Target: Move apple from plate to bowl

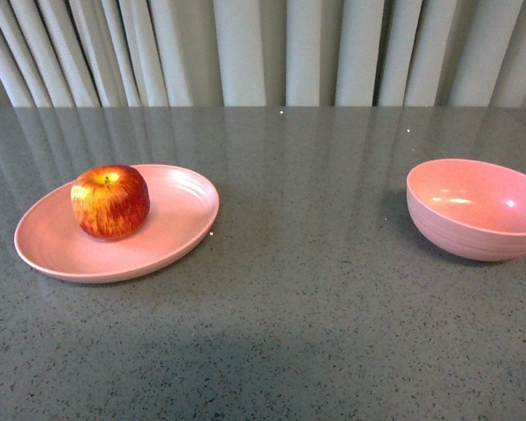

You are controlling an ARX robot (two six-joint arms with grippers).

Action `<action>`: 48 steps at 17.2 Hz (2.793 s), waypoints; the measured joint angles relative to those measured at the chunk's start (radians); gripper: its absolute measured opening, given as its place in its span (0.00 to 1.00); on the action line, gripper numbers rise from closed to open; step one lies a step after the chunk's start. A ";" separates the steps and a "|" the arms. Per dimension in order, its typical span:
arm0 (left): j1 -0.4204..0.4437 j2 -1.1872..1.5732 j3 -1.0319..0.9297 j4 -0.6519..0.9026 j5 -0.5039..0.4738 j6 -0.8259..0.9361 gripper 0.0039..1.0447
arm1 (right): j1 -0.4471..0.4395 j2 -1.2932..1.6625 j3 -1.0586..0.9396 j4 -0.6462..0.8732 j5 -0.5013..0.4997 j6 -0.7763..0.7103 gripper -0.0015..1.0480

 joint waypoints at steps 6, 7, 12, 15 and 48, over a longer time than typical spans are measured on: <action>0.000 0.000 0.000 0.000 0.000 0.000 0.94 | 0.000 0.000 0.000 0.000 0.000 0.000 0.94; 0.000 0.000 0.000 0.000 0.000 0.000 0.94 | 0.000 0.000 0.000 0.000 0.000 0.000 0.94; 0.000 0.000 0.000 0.000 0.000 0.000 0.94 | 0.000 0.000 0.000 0.000 0.000 0.000 0.94; 0.000 0.000 0.000 0.000 0.000 0.000 0.94 | 0.000 0.000 0.000 0.000 0.000 0.000 0.94; 0.000 0.000 0.000 0.000 0.000 0.000 0.94 | -0.048 1.424 0.820 0.184 -0.089 0.133 0.94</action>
